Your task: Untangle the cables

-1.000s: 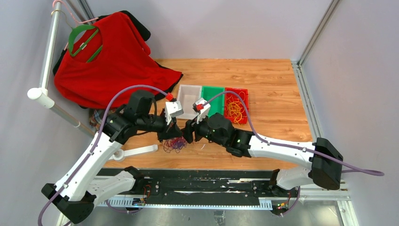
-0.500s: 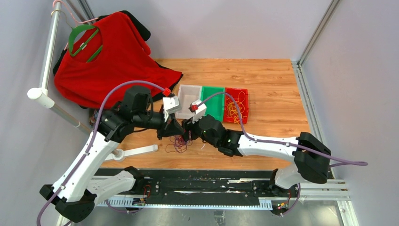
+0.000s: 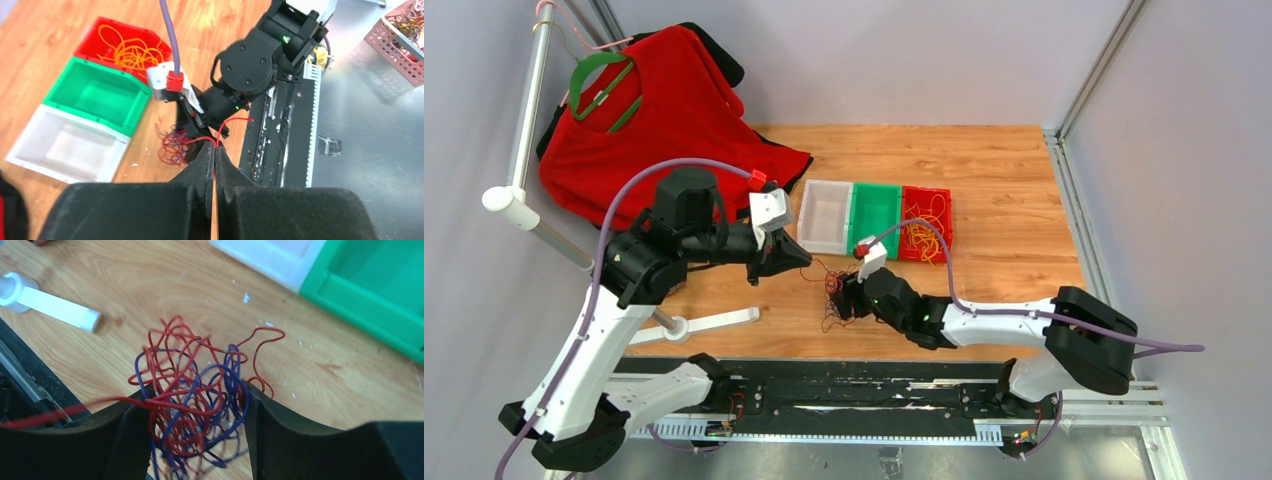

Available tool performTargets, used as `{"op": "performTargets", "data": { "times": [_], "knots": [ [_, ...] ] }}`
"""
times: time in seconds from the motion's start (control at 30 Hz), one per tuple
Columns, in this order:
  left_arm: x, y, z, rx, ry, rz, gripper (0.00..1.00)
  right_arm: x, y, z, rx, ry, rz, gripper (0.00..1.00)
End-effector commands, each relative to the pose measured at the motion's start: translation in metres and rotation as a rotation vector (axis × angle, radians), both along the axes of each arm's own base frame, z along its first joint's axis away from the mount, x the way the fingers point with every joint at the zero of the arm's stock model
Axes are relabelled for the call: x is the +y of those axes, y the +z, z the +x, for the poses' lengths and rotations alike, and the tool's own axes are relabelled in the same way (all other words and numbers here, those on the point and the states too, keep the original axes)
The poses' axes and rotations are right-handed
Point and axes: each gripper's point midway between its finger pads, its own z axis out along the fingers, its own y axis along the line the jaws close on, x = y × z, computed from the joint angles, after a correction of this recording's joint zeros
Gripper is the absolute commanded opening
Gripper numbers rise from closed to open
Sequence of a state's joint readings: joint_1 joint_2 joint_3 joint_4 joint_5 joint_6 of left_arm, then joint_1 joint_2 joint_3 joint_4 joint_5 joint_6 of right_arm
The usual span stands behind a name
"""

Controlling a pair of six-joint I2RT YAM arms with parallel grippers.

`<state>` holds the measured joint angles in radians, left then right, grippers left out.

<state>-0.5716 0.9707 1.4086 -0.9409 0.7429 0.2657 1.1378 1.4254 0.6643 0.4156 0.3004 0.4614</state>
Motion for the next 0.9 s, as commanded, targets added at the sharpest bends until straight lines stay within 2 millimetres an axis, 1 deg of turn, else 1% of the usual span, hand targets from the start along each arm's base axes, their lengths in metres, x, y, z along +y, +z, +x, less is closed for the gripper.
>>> {"op": "performTargets", "data": {
  "times": [0.0,0.17,0.3,0.4,0.47,0.57,0.73,0.83,0.87],
  "knots": [
    [0.004,0.031,0.005,-0.119,0.016,-0.020,0.00,-0.020,-0.006,0.007,0.017,-0.092,0.039,0.59],
    [0.009,0.064,0.010,-0.220,0.052,-0.049,0.01,-0.034,-0.026,0.002,0.052,-0.114,0.023,0.58],
    [0.015,0.095,0.021,-0.321,0.111,-0.062,0.00,-0.043,-0.043,-0.003,0.078,-0.123,0.002,0.57],
    [0.021,0.115,0.028,-0.390,0.152,-0.069,0.00,-0.047,-0.051,-0.005,0.092,-0.130,-0.008,0.56],
    [0.025,0.133,0.033,-0.440,0.193,-0.085,0.00,-0.049,-0.057,-0.007,0.105,-0.131,-0.014,0.55],
    [0.029,0.158,0.036,-0.503,0.231,-0.122,0.00,-0.052,-0.065,-0.010,0.123,-0.134,-0.023,0.52],
    [0.038,0.191,0.045,-0.590,0.313,-0.177,0.00,-0.057,-0.076,-0.014,0.147,-0.136,-0.039,0.47],
    [0.053,0.222,0.054,-0.680,0.444,-0.263,0.01,-0.061,-0.082,-0.018,0.160,-0.138,-0.048,0.46],
    [0.060,0.242,0.055,-0.735,0.494,-0.325,0.01,-0.062,-0.084,-0.019,0.165,-0.139,-0.052,0.45]
  ]
}}
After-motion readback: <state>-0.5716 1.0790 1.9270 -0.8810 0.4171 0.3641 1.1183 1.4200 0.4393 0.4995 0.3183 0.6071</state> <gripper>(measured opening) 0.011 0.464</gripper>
